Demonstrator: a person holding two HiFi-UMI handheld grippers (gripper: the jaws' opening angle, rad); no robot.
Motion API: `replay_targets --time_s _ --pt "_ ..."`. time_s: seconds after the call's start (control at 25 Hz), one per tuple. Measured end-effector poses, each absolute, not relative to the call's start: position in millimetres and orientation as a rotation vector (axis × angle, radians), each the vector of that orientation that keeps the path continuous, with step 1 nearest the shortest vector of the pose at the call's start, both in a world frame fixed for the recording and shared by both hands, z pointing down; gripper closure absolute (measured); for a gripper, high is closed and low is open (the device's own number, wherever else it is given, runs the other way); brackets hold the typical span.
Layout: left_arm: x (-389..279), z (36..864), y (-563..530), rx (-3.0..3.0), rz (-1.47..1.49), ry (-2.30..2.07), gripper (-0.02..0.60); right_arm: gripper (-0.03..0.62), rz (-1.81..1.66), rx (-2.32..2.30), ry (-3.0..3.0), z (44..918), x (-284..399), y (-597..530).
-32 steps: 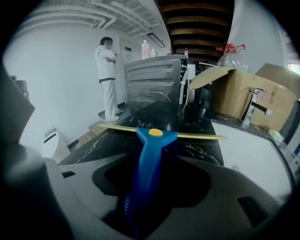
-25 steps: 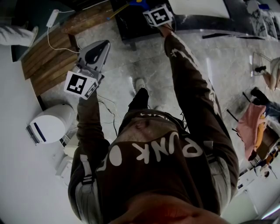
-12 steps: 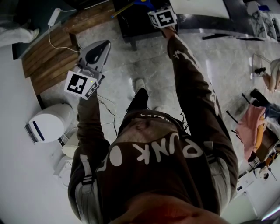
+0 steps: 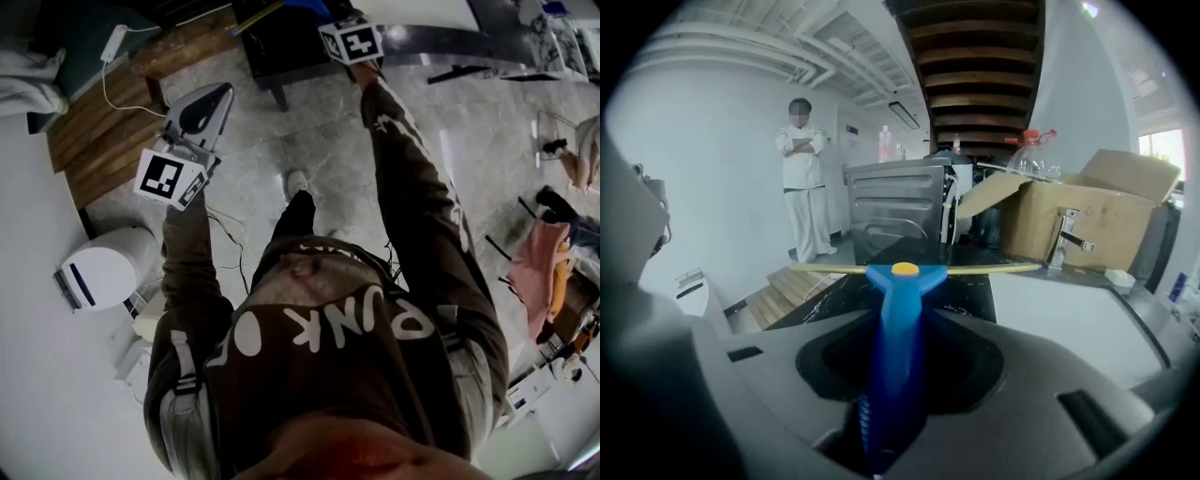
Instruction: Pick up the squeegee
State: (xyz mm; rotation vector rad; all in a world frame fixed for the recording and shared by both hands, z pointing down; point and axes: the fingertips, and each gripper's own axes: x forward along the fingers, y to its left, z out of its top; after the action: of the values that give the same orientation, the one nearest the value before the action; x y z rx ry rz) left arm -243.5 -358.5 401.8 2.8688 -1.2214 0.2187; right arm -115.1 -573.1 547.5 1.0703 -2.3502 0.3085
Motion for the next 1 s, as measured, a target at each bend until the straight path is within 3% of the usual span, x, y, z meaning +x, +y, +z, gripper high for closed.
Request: replay_targets --time_s 1.0 --pt "-176.3 334.4 -216.8 2.986 0.248 -1.351 0.58 0.451 0.07 1.122 -2.614 401.9 -29.2 -372.6"
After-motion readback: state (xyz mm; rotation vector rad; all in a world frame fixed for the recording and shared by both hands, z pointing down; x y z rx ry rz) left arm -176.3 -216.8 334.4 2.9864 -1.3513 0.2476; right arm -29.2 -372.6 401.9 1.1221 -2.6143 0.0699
